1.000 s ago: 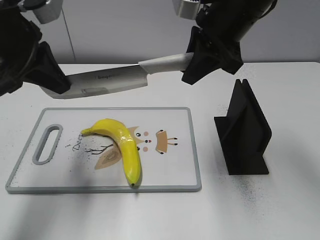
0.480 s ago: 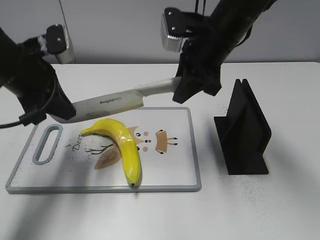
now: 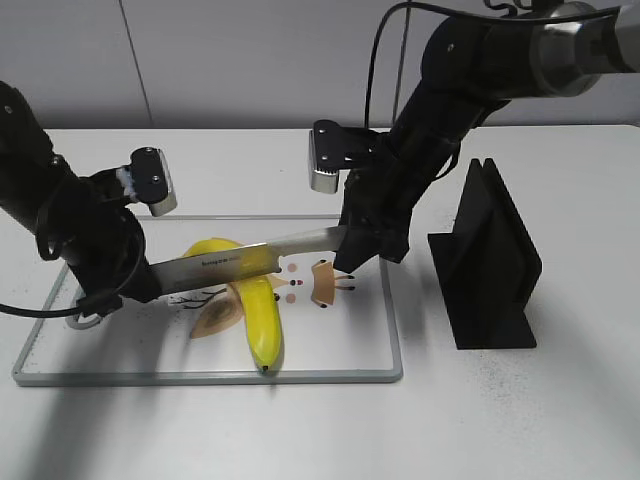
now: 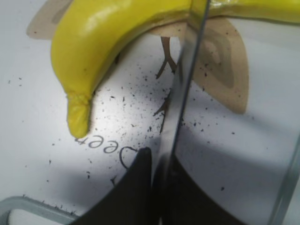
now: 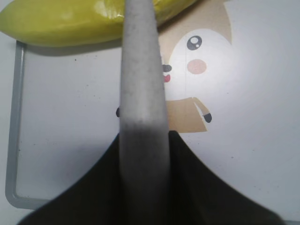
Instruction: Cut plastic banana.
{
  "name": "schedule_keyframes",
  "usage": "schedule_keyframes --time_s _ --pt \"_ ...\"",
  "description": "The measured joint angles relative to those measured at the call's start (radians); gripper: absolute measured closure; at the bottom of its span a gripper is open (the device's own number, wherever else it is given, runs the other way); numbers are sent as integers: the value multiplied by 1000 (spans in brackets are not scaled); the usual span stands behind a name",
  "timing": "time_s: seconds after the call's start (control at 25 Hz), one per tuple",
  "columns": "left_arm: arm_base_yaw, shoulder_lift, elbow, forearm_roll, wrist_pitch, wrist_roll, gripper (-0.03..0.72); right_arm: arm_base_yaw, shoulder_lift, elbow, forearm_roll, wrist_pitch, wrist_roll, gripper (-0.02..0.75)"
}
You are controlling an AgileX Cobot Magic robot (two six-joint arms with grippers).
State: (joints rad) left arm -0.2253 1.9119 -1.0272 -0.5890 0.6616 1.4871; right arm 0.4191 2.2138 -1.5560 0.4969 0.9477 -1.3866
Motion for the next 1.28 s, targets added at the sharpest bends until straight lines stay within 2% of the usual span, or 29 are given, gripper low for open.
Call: schedule_keyframes --time_s 0.6,1.0,1.28 --pt "-29 -13 7 28 -26 -4 683 -3 -1 4 5 -7 -2 547" --pt "-29 -226 15 41 36 -13 691 1 -169 14 -10 18 3 549" --pt "-29 -377 16 -34 63 -9 691 2 -299 14 -28 34 3 550"
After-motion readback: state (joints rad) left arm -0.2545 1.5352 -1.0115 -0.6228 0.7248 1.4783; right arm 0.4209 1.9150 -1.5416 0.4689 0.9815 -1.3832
